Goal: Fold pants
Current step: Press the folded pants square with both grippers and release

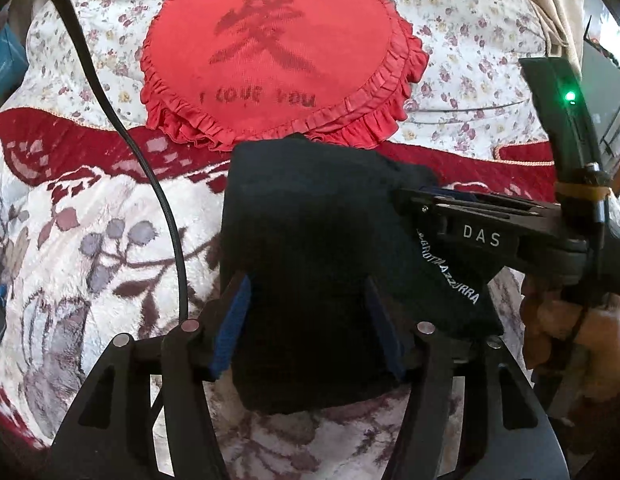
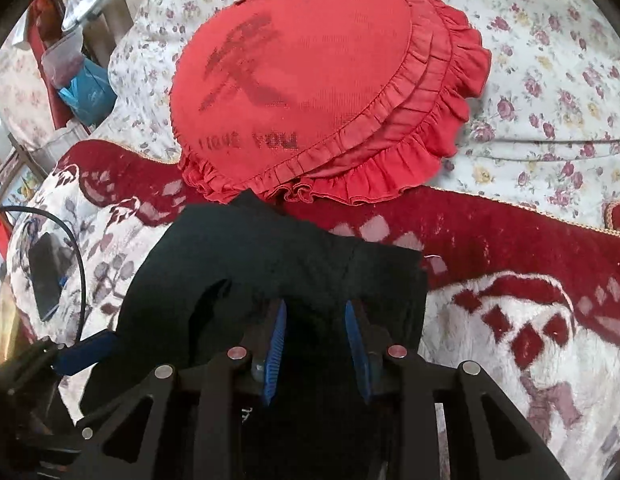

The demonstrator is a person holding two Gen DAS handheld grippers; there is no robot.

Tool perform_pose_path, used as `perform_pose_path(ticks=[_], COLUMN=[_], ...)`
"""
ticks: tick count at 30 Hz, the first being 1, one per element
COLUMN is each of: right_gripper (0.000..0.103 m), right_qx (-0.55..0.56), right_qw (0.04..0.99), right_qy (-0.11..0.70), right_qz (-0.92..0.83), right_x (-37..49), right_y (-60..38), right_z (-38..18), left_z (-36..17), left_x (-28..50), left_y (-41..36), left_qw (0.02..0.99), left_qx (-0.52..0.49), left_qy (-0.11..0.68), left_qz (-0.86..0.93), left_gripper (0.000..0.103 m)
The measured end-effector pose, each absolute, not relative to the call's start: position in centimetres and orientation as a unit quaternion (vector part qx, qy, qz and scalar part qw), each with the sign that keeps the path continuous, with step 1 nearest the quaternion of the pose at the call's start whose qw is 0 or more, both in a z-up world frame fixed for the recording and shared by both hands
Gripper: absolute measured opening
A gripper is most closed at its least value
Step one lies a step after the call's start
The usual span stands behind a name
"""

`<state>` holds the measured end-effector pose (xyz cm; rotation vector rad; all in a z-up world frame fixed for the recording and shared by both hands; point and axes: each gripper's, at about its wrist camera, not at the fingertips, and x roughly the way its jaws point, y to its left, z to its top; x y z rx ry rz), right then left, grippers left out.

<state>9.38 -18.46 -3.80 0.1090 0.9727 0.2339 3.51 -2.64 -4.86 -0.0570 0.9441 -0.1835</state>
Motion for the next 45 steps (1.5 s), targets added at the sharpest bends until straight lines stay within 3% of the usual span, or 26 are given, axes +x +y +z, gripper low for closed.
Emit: perform_pose_path(ticks=[4,8,17,22,26,45], right_gripper=[0.03,0.038,0.045,0.045,0.051,0.051], right_qx=[0.056,0.05,0.033,0.049,0.059,0.056], right_qw=[0.876,0.882,0.874,0.886,0.894,0.898], right_qy=[0.462,0.452,0.474,0.448,0.43,0.419], right_qz=[0.124,0.125,0.102,0.109,0.11,0.122], right_x=[7.9,5.1,1.6,0.6,-0.1,-2.2], right_y=[-18.9,-19.2,-19.3,-19.6,-19.6,-18.6], right_z=[-2.2,-1.0,-3.8,-1.3,0.3,2.8], left_z=[-4.8,-4.9,-4.2,-2.8,-1.4,2.7], left_x=[3.2,3.1,2.2,0.9,-0.2,-4.1], left_y=[-2.8,-2.5,-2.8,-2.6,-2.0,-2.2], left_qw=[0.888,0.89,0.895,0.906,0.914,0.935], left_qx=[-0.021,-0.037,-0.028,-0.007,-0.006,0.037], left_qy=[0.451,0.448,0.44,0.42,0.404,0.353], left_qz=[-0.085,-0.079,-0.065,-0.051,-0.041,0.009], left_gripper=[0.06,0.06,0.061,0.061,0.061,0.061])
